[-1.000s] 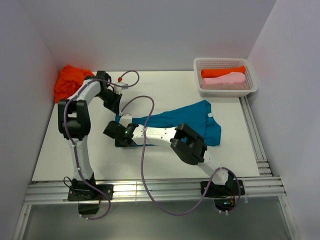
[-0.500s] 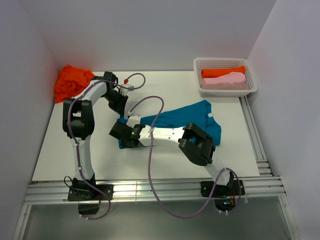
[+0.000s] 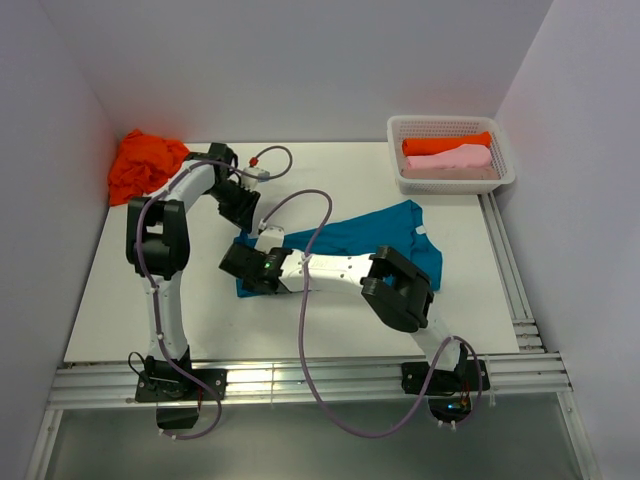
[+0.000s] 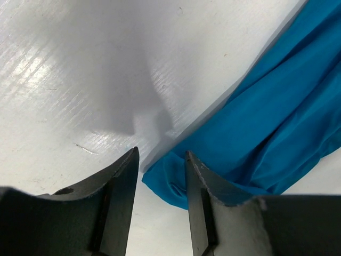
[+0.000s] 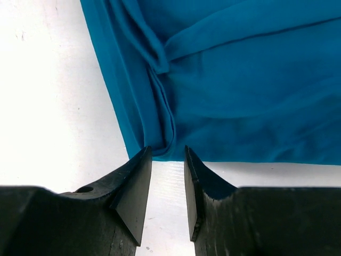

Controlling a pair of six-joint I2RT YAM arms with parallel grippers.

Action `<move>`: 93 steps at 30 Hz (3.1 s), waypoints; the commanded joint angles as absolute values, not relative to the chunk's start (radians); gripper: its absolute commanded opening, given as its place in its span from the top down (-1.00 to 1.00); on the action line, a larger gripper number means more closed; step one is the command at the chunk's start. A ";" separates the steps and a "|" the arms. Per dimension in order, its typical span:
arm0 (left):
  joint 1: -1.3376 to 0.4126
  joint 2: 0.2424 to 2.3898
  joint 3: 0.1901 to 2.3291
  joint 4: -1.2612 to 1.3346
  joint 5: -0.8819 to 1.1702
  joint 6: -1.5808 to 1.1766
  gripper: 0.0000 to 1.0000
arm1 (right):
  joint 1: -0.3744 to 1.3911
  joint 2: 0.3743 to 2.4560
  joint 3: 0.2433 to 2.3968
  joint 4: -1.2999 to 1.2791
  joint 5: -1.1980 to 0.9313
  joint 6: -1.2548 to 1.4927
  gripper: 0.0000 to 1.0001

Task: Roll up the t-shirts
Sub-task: Roll the tshirt

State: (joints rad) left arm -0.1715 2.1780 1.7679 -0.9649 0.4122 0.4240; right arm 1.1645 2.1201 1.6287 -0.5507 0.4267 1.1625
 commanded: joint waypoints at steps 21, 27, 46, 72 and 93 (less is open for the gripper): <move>-0.219 2.232 1.894 -0.988 0.465 0.391 0.03 | 1.147 2.172 1.839 -0.638 0.465 1.100 0.19; -0.209 2.204 1.901 -0.962 0.446 0.382 -0.07 | 1.134 2.209 1.825 -0.601 0.434 1.083 0.23; 0.055 2.195 1.852 -1.104 0.695 0.471 -0.16 | 1.129 2.221 1.693 -0.598 0.339 1.154 0.64; 0.044 2.258 1.640 -1.003 0.934 0.376 0.10 | 1.158 2.325 2.063 -0.784 0.472 1.005 -0.08; 0.009 2.214 1.680 -0.962 0.775 0.356 0.78 | 1.173 2.483 2.246 -0.840 0.585 0.923 -0.24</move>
State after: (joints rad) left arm 0.0166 2.2559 1.6501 -0.9764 0.8070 0.3447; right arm 1.1591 2.4603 2.2044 -0.7853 0.5591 0.9005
